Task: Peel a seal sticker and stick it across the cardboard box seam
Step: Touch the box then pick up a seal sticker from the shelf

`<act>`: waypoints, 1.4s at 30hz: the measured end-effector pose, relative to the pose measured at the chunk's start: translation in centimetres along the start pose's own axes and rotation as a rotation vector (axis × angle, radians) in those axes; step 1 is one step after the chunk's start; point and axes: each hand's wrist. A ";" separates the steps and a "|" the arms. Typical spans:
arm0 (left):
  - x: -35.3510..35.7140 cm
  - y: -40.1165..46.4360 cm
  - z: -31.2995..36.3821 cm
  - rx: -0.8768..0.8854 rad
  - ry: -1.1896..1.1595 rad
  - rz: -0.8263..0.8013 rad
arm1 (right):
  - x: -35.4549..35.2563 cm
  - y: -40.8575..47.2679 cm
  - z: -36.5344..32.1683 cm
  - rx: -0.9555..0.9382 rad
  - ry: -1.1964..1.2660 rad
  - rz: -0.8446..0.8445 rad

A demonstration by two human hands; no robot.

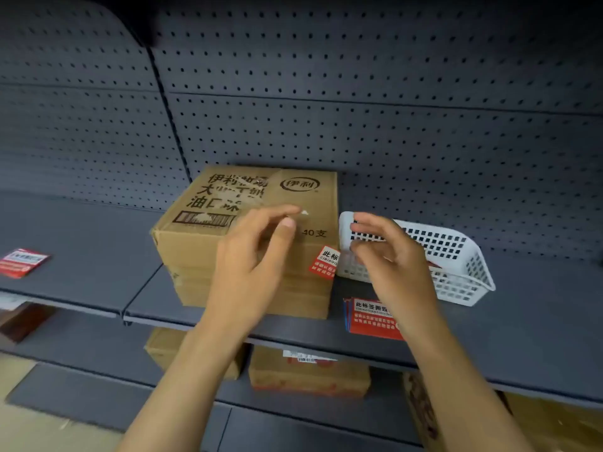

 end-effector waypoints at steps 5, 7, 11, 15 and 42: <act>0.8 1.7 -0.8 0.114 0.269 0.050 | 0.2 1.0 1.2 0.031 0.019 -0.017; 0.7 2.1 -1.6 0.158 0.365 0.026 | 0.5 1.1 1.4 0.030 0.019 -0.022; 0.2 2.5 -3.1 0.243 0.540 0.030 | 1.3 0.8 1.3 0.006 0.000 -0.061; -0.8 3.0 -4.1 0.308 0.595 0.012 | 2.3 0.2 1.1 -0.031 -0.034 -0.077; -1.6 4.0 -5.1 0.353 0.604 0.004 | 4.3 0.2 -1.3 -0.635 -0.790 -0.018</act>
Point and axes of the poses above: each hand's wrist, its own y-axis towards the middle knuckle, its own x-axis out of the palm, z = x × y, and after that the axes turned 13 degrees about -x, right-handed
